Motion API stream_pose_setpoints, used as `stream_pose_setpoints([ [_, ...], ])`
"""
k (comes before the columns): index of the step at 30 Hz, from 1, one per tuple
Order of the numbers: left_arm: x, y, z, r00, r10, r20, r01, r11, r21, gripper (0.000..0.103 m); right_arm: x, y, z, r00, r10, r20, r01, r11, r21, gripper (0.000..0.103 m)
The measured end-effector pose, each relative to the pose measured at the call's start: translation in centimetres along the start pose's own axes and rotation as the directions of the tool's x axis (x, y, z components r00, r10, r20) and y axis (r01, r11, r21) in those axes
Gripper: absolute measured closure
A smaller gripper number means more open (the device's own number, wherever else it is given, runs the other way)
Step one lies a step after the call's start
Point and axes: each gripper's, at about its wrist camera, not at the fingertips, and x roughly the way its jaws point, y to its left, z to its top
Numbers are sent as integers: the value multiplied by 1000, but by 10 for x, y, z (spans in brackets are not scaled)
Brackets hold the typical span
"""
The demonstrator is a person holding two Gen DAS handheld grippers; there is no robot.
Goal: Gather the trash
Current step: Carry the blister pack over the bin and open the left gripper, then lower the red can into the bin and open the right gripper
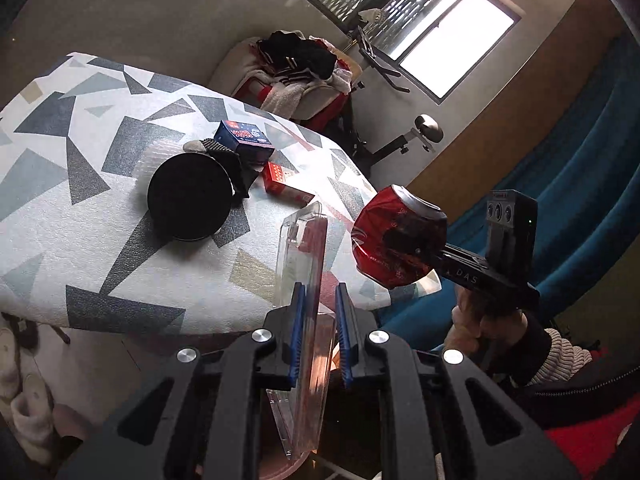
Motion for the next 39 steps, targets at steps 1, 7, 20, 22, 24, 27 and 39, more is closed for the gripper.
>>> stream_pose_setpoints([
  [1,0,2,-6,1000,17,-3,-17,1000,-6,88,0,2,-2,1000,3,-3,-3,1000,0,94],
  [7,12,0,-25,991,125,-56,-123,992,30,88,2,11,-10,1000,15,-21,-15,1000,-9,94],
  [20,35,10,-32,968,213,-137,-213,977,9,88,2,12,-22,999,14,-42,-15,1000,-6,94],
  [22,38,9,-31,967,213,-143,-213,977,12,88,3,12,-23,999,15,-45,-16,1000,-5,94],
  [24,39,9,-31,967,209,-148,-210,978,9,87,3,13,-24,999,16,-46,-16,1000,-7,94],
  [27,42,10,-32,969,190,-158,-192,981,-2,86,3,14,-24,999,15,-48,-16,1000,-10,94],
  [39,16,11,-25,952,302,-51,-305,950,-73,9,7,23,-37,995,22,-93,-26,999,-39,94],
])
